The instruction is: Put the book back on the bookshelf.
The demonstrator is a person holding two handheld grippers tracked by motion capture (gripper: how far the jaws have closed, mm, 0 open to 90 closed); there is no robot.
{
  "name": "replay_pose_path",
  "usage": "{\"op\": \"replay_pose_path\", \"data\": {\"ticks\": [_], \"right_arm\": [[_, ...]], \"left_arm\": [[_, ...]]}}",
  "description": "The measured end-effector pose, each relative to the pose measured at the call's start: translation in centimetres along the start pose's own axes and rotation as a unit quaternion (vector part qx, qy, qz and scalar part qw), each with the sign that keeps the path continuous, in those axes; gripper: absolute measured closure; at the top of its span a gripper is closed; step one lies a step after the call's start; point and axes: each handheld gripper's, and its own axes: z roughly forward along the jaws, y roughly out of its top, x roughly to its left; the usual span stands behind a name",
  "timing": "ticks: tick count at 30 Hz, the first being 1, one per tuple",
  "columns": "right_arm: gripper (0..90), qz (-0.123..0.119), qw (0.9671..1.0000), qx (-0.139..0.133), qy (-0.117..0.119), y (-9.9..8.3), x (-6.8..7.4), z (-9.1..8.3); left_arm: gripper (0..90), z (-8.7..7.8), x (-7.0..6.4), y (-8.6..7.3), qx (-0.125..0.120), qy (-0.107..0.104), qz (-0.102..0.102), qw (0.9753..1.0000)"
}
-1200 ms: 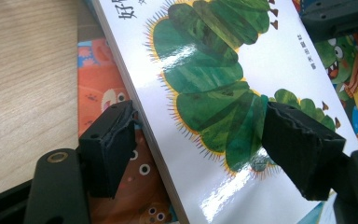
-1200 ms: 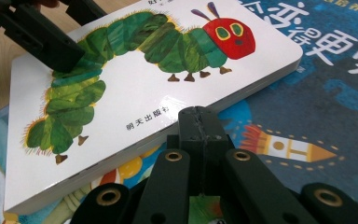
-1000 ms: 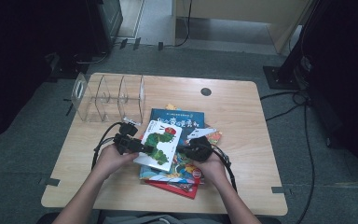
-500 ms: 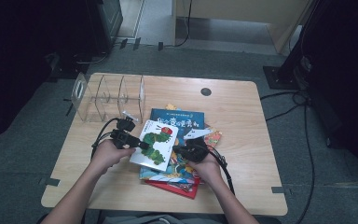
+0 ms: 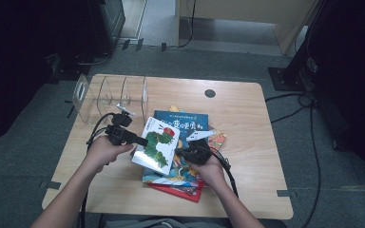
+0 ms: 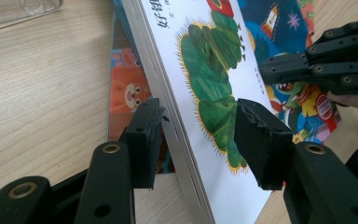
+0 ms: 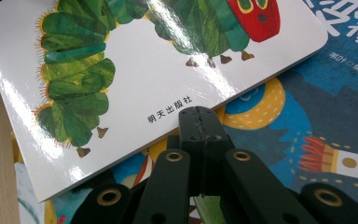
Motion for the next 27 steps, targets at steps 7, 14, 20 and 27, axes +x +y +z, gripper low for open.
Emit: {"op": "replay_pose_path", "data": {"ticks": [7, 14, 20, 27], "right_arm": [[90.0, 0.002, 1.0000, 0.001, 0.005, 0.1, -0.1, 0.1], [90.0, -0.005, 1.0000, 0.000, 0.000, 0.2, 0.2, 0.3], [90.0, -0.019, 0.9998, 0.001, -0.001, 0.3, 0.5, 0.5], [90.0, -0.027, 0.9996, 0.004, -0.005, 0.3, 0.5, 0.3]], "left_arm": [[52.7, 0.5, 0.1, -0.1, 0.007, 0.021, 0.003, 0.9998], [52.8, 1.4, 1.2, -1.2, 0.005, 0.022, -0.012, 0.9997], [52.2, 2.8, 1.9, -2.1, 0.022, 0.021, -0.023, 0.9993], [51.9, 3.0, 2.1, -2.9, 0.003, 0.007, -0.034, 0.9994]]}}
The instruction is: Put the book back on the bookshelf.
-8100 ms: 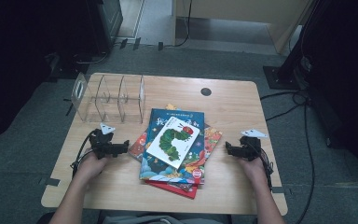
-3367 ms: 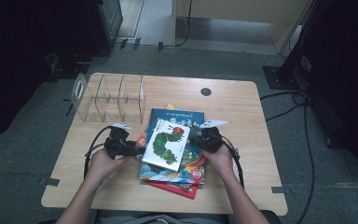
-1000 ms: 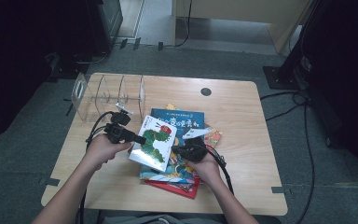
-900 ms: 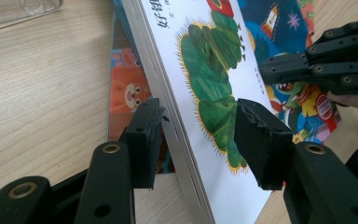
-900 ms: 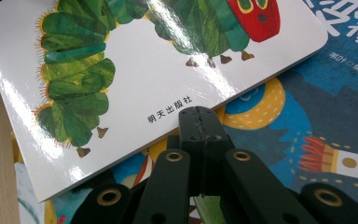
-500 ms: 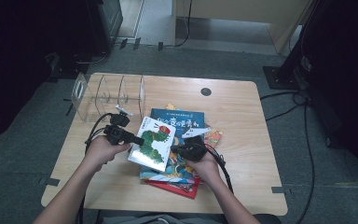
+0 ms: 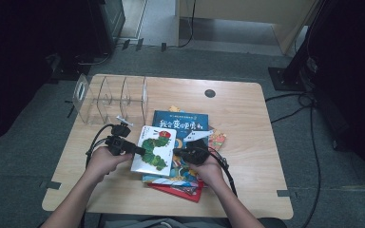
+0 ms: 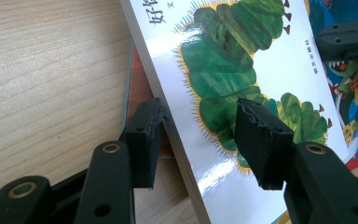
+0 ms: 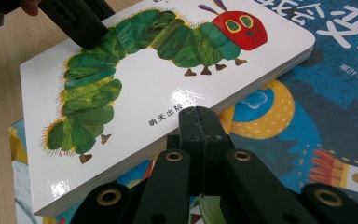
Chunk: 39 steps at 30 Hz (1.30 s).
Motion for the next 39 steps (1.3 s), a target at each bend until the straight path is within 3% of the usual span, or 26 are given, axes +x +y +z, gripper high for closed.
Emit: {"op": "replay_pose_path", "data": {"ticks": [8, 13, 17, 21, 24, 31, 35, 38, 39], "right_arm": [[90.0, -0.012, 0.9999, 0.002, 0.000, 0.0, 0.0, 0.0], [90.0, -0.011, 0.9999, 0.003, 0.003, 0.0, 0.0, 0.0], [90.0, -0.014, 0.9999, 0.005, 0.007, 0.2, 0.2, 0.3], [90.0, -0.015, 0.9998, 0.006, 0.010, 0.3, 0.6, 0.6], [90.0, -0.003, 0.9998, 0.006, 0.018, 0.4, 0.6, 0.8], [90.0, -0.009, 0.9997, 0.007, 0.023, 0.5, 1.1, 1.2], [90.0, -0.024, 0.9994, 0.008, 0.025, 0.6, 1.5, 1.4], [89.7, -0.021, 0.9994, 0.009, 0.028, 0.6, 1.4, 1.4], [89.7, -0.021, 0.9994, 0.008, 0.028, 0.6, 1.4, 1.4]], "left_arm": [[46.8, -0.2, -0.5, -0.9, -0.002, 0.004, 0.016, 0.9999], [43.9, -0.1, 0.1, -1.7, -0.007, -0.007, -0.009, 0.9999], [42.9, 0.0, 0.7, -2.0, -0.007, -0.031, -0.025, 0.9992], [40.3, 0.1, 0.8, -1.8, -0.003, -0.026, -0.024, 0.9993], [41.3, -0.1, 1.5, -1.7, -0.002, -0.038, -0.031, 0.9988], [42.5, -0.3, 2.3, -1.5, 0.005, -0.048, -0.040, 0.9980], [38.6, -0.4, 2.5, -1.8, 0.003, -0.051, -0.030, 0.9982], [37.3, -0.4, 2.9, -1.8, 0.011, -0.051, -0.038, 0.9979], [31.8, -0.2, 3.1, -1.8, 0.019, -0.052, -0.042, 0.9976]]}}
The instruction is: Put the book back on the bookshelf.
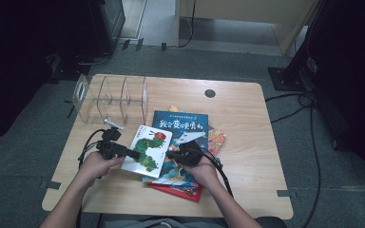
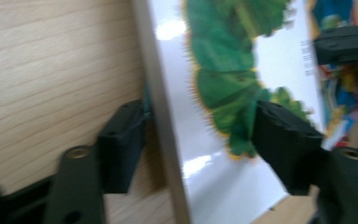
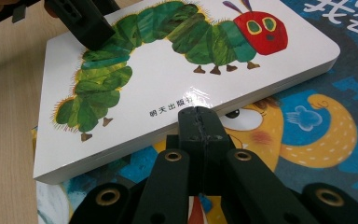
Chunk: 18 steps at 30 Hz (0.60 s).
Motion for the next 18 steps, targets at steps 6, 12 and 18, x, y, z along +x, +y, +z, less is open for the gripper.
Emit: {"op": "replay_pose_path", "data": {"ticks": [6, 12, 18], "right_arm": [[89.9, -0.004, 1.0000, -0.001, -0.003, 0.1, 0.1, 0.2], [90.0, -0.003, 1.0000, -0.001, -0.007, 0.2, 0.5, 0.4], [90.0, 0.002, 1.0000, 0.000, -0.004, 0.2, 0.3, 0.4]], "left_arm": [[34.4, 0.1, -0.7, 0.2, -0.020, 0.012, 0.016, 0.9996], [39.9, -0.7, -1.1, 0.6, -0.013, 0.023, 0.011, 0.9996], [50.4, -3.3, -2.0, 1.2, -0.037, 0.002, 0.021, 0.9991]]}}
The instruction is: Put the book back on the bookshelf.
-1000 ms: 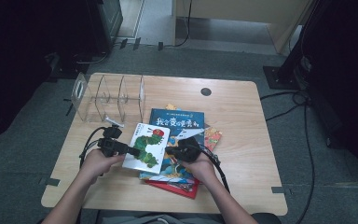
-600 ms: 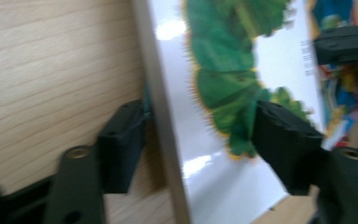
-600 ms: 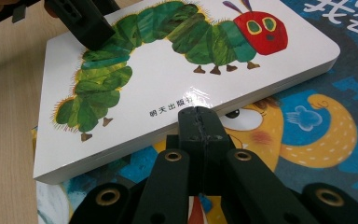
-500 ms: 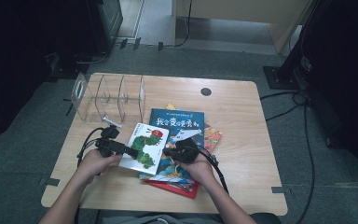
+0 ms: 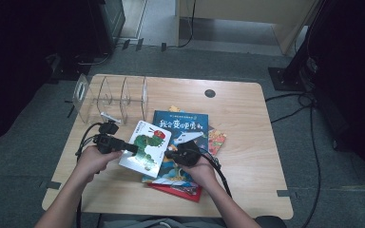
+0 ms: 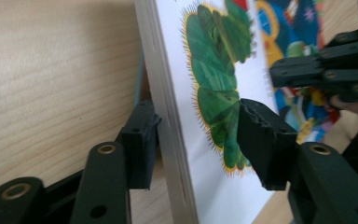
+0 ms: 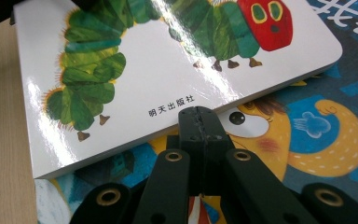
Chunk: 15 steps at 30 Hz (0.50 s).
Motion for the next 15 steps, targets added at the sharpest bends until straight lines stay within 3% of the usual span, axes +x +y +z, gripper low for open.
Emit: {"op": "replay_pose_path", "data": {"ticks": [2, 5, 8, 11, 13, 15], "right_arm": [[90.0, 0.001, 1.0000, 0.000, 0.000, 0.0, 0.0, 0.0], [89.9, 0.003, 1.0000, 0.000, 0.005, 0.2, 0.0, 0.2], [88.1, -0.005, 1.0000, 0.001, 0.006, 0.4, 0.2, 0.5], [86.4, -0.010, 0.9999, 0.001, 0.011, 0.5, 0.3, 0.7], [86.4, -0.016, 0.9998, 0.000, 0.008, 0.7, 0.5, 0.9], [86.3, -0.020, 0.9998, 0.001, 0.007, 0.8, 0.6, 1.1]], "left_arm": [[53.2, -0.8, -0.7, 0.6, -0.002, -0.007, 0.005, 1.0000], [61.2, -1.2, -2.1, 1.4, 0.009, -0.047, 0.016, 0.9987], [63.2, -1.3, -3.9, 2.3, 0.019, -0.029, 0.041, 0.9985], [66.0, -1.1, -4.7, 3.2, 0.032, -0.015, 0.049, 0.9982], [67.3, -0.5, -5.5, 3.8, 0.056, 0.009, 0.065, 0.9963], [69.5, -0.1, -5.9, 4.1, 0.063, 0.014, 0.075, 0.9950]]}}
